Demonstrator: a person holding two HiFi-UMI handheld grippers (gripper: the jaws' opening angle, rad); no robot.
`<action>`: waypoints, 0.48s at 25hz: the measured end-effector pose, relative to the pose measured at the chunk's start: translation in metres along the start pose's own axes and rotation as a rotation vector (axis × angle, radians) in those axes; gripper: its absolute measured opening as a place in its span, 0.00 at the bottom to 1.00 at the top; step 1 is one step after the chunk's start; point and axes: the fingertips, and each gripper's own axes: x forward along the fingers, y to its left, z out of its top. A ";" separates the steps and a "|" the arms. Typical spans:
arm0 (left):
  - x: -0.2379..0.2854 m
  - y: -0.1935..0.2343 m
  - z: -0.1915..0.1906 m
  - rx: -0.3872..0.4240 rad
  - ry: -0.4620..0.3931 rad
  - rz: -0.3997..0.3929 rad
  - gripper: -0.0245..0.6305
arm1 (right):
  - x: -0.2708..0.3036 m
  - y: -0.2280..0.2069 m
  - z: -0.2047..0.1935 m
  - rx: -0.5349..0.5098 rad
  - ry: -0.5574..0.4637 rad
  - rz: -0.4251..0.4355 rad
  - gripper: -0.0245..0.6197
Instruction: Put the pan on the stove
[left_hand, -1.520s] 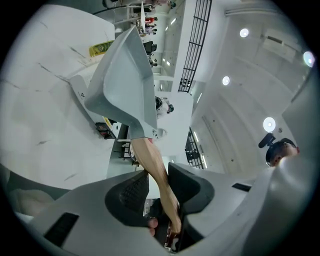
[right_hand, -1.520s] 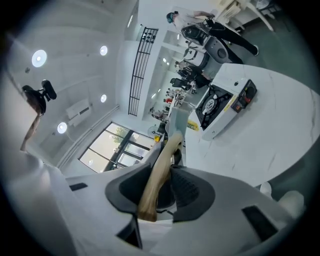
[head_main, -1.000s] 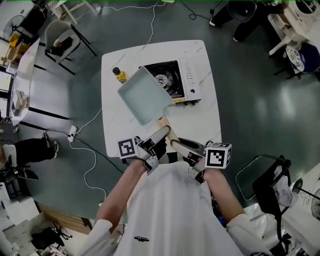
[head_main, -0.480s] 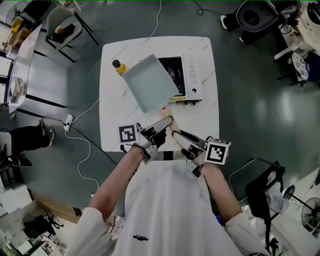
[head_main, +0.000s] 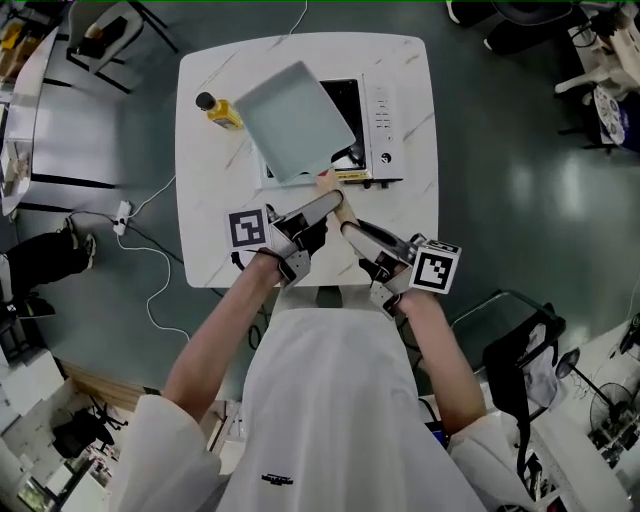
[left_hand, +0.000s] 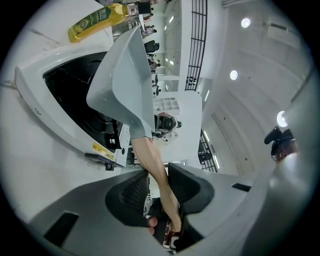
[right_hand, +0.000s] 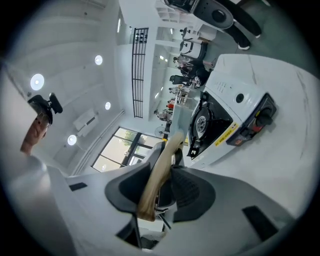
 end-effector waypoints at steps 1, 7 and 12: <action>0.002 0.000 0.002 0.005 0.003 -0.002 0.22 | 0.000 -0.002 0.002 0.004 -0.005 0.002 0.25; 0.013 0.008 0.008 0.026 0.001 -0.015 0.22 | 0.001 -0.018 0.007 0.016 -0.013 0.035 0.25; 0.016 0.021 0.002 0.000 0.015 0.016 0.22 | -0.001 -0.027 0.005 0.012 -0.002 0.039 0.25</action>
